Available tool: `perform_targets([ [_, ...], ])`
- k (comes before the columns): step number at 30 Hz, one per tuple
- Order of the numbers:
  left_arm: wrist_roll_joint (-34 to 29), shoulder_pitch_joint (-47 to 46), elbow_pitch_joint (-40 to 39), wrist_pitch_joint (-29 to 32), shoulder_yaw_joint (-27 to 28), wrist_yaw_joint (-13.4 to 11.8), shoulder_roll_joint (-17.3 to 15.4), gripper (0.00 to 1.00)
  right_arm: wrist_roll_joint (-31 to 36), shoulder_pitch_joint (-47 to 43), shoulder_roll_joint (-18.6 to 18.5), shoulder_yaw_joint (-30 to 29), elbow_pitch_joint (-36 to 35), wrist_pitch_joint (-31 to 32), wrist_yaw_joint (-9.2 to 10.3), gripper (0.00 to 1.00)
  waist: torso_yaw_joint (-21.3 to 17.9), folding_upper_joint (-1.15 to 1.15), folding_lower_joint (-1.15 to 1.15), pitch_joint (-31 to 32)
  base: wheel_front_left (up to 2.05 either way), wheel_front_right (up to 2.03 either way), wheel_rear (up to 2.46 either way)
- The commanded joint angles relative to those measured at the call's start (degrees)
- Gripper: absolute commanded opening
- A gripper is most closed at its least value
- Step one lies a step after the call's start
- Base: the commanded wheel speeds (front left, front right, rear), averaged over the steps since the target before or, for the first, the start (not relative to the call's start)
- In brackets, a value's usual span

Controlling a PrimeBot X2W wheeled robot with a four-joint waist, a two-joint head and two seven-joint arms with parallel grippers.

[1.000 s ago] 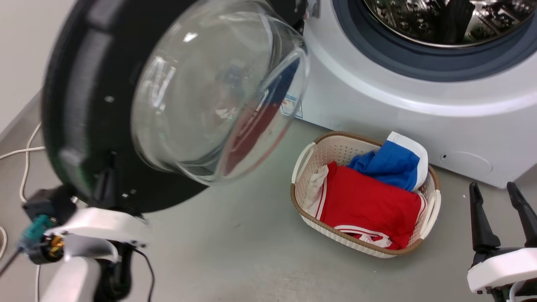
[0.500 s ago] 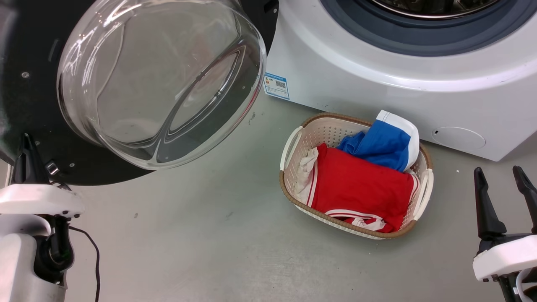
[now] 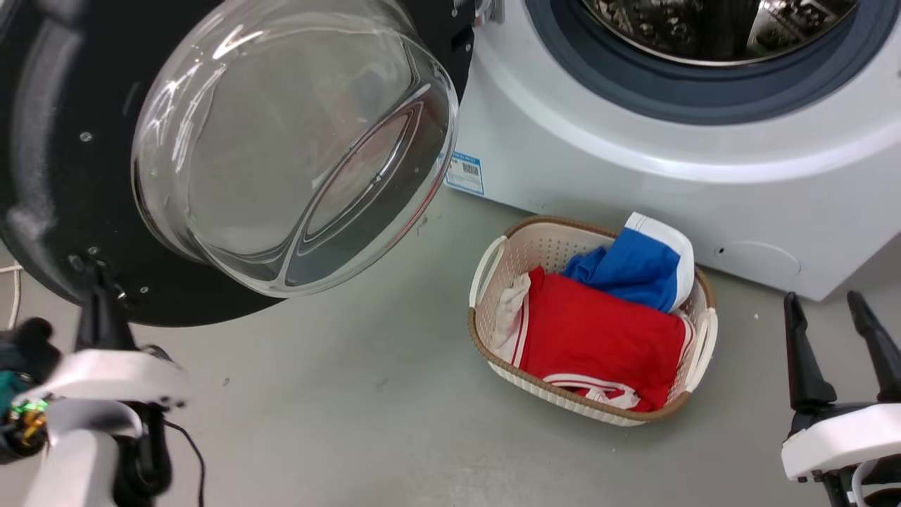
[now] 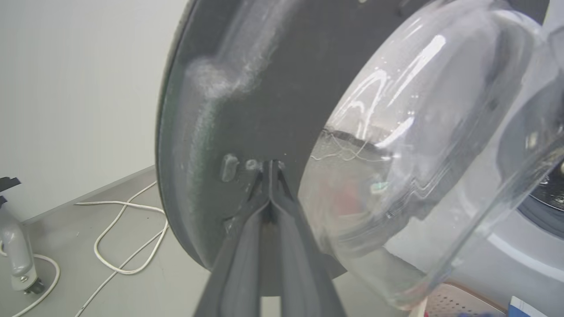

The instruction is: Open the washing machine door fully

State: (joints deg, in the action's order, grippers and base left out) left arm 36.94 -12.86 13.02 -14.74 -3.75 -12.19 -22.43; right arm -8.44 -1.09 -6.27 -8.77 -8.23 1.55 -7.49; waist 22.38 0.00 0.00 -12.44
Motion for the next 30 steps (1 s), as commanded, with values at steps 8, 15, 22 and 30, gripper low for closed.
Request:
perform_targets([
  [8,-4.65,7.77,-7.79,1.18,-6.65,-2.45,3.15,0.0,-0.26,-1.82,1.82,0.9,2.15,-1.83,0.0,1.0,0.04,0.0,0.0,5.88,0.0,0.0,0.0],
  [15,-7.58,11.26,-12.65,4.08,-12.74,-2.97,4.46,0.0,-0.44,-3.57,2.73,1.6,3.91,-2.93,0.0,1.0,-1.74,0.0,0.0,10.07,0.0,0.0,0.0],
  [22,-9.44,8.7,-11.7,5.15,-16.85,-1.3,4.89,0.54,0.36,-3.81,3.16,2.31,3.83,-2.85,0.0,1.0,-6.77,0.0,0.0,11.28,0.0,0.0,0.0],
  [30,-10.68,5.51,-8.2,4.46,-18.11,0.02,4.35,1.0,1.56,-4.36,3.27,2.54,4.2,-2.55,0.0,1.0,-14.52,0.0,0.0,11.33,0.0,0.0,0.0],
])
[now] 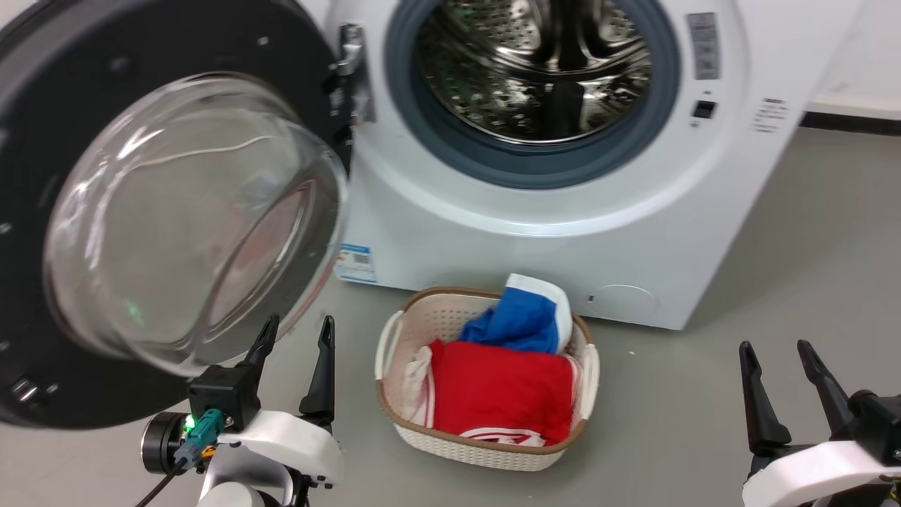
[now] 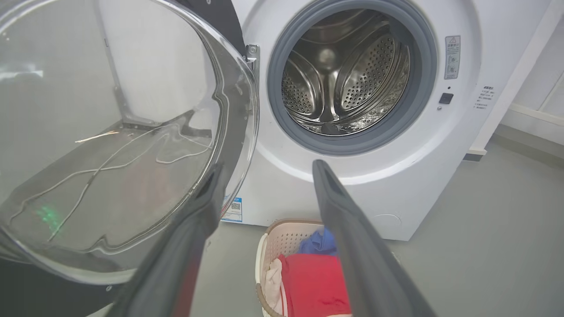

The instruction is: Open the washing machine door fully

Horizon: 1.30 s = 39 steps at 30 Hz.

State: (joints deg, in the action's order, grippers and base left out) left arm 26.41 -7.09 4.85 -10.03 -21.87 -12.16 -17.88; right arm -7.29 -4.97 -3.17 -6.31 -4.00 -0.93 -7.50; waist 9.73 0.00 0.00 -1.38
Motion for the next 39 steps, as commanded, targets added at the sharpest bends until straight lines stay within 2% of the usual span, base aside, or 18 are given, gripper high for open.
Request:
perform_targets([
  [1,-0.17,-0.55,0.28,-0.35,-0.02,-0.02,-0.28,1.0,0.32,-0.44,0.15,-0.05,-0.02,-0.12,0.01,1.0,-2.72,0.0,0.0,0.31,0.0,0.0,0.0],
  [9,0.15,-0.89,2.54,-0.36,-0.12,0.41,-0.81,1.0,0.82,0.48,-0.5,1.77,0.45,0.04,0.0,1.0,-9.02,0.0,0.0,0.42,0.0,0.0,0.0],
  [15,-0.1,-0.64,3.18,-0.5,-0.27,-0.11,-1.03,1.0,0.38,1.16,-0.91,2.45,0.89,-0.21,0.0,1.0,-11.33,0.0,0.0,0.24,0.0,0.0,0.0],
  [39,0.1,0.33,2.39,-0.6,-1.09,-1.46,-1.33,1.0,0.51,0.85,-0.74,2.07,0.23,-0.38,0.01,1.0,-10.23,0.0,0.0,0.1,0.0,0.0,0.0],
])
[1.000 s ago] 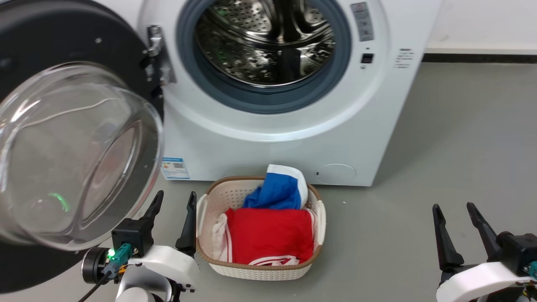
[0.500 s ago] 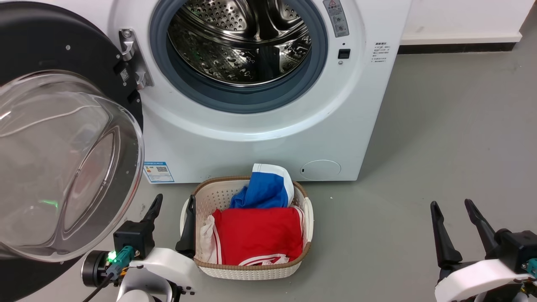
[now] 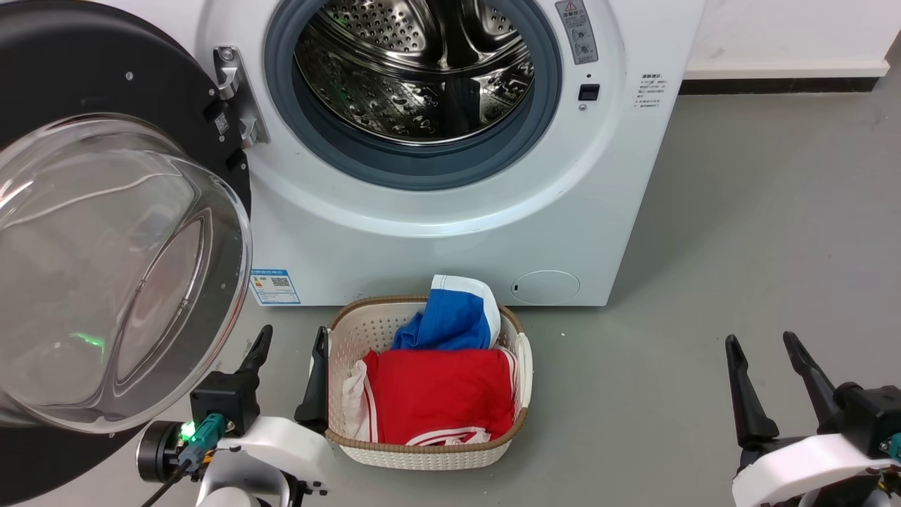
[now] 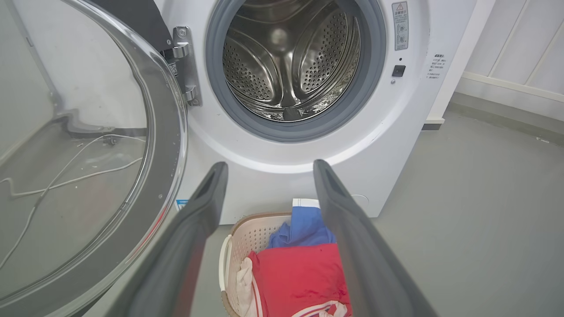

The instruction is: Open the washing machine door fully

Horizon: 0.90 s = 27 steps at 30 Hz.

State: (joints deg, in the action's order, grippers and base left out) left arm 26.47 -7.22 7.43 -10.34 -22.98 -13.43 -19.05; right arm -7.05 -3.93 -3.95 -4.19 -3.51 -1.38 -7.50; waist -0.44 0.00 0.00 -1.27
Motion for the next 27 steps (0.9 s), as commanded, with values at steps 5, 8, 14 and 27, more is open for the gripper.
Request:
perform_targets([
  [5,0.35,0.48,-0.05,-0.31,-0.14,-0.17,-0.2,1.0,0.44,-0.71,0.25,-0.19,-0.62,0.29,0.01,1.0,-0.16,0.0,0.0,0.24,0.0,0.0,0.0],
  [8,0.51,0.26,0.31,0.03,-0.23,0.08,0.07,0.0,0.03,-0.77,0.2,-0.18,-0.14,0.23,0.0,0.0,-0.16,0.0,0.0,0.44,0.0,0.0,0.0],
  [14,4.96,0.94,0.78,1.02,1.42,1.34,1.32,0.0,-5.58,-0.06,0.32,-0.49,1.91,0.91,0.0,0.0,-0.14,0.0,0.0,0.47,0.0,0.0,0.0],
  [27,15.25,0.74,2.01,3.4,5.74,4.62,3.44,0.0,-18.7,1.57,0.44,-0.72,4.24,1.99,0.0,0.0,-0.08,0.0,0.0,0.53,0.0,0.0,0.0],
])
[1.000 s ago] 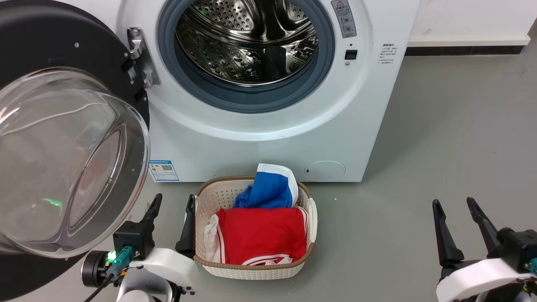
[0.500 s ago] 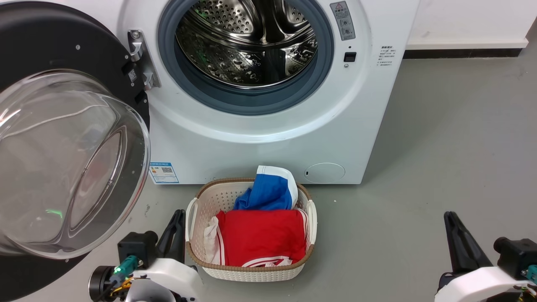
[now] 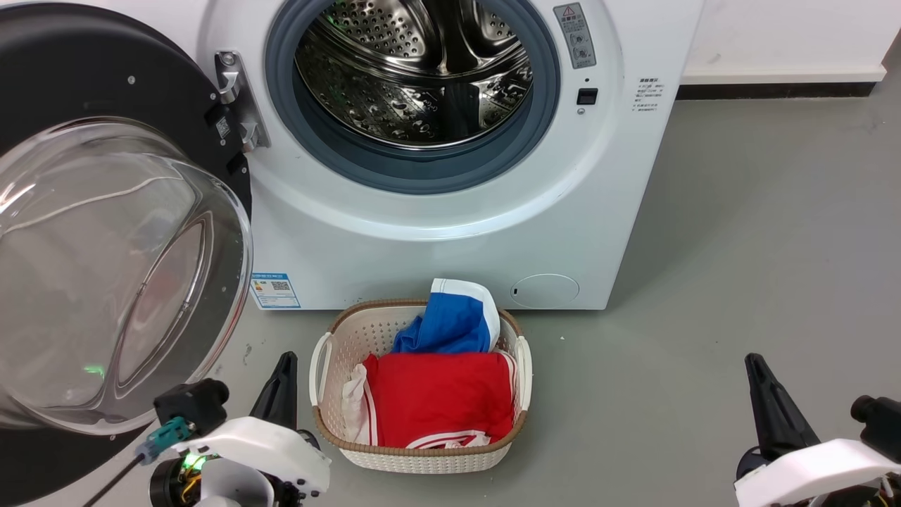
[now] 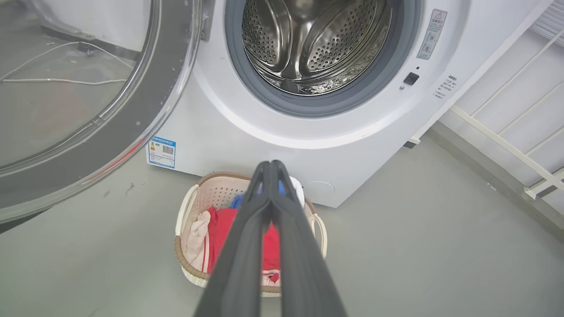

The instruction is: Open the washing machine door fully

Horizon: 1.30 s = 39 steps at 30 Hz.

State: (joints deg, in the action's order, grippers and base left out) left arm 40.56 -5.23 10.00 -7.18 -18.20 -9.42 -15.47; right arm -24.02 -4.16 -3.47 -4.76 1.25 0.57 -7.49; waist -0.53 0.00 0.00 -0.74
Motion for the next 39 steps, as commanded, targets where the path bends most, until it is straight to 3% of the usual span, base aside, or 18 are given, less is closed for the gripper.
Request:
perform_targets([
  [1,1.95,-1.26,-0.46,0.41,1.3,0.85,0.05,0.0,-2.73,1.92,-0.03,-0.17,-0.33,0.14,-0.01,0.0,0.01,0.0,0.0,0.01,0.0,0.0,0.0],
  [20,15.87,-1.43,0.87,3.72,7.36,5.3,3.14,0.0,-20.61,4.34,0.14,-0.6,3.18,1.7,-0.01,0.0,0.11,0.0,0.0,0.11,0.0,0.0,0.0],
  [39,26.52,-1.4,1.67,6.44,12.18,8.73,5.71,0.0,-34.43,6.24,0.29,-0.96,5.96,2.95,-0.01,0.0,0.2,0.0,0.0,0.21,0.0,0.0,0.0],
])
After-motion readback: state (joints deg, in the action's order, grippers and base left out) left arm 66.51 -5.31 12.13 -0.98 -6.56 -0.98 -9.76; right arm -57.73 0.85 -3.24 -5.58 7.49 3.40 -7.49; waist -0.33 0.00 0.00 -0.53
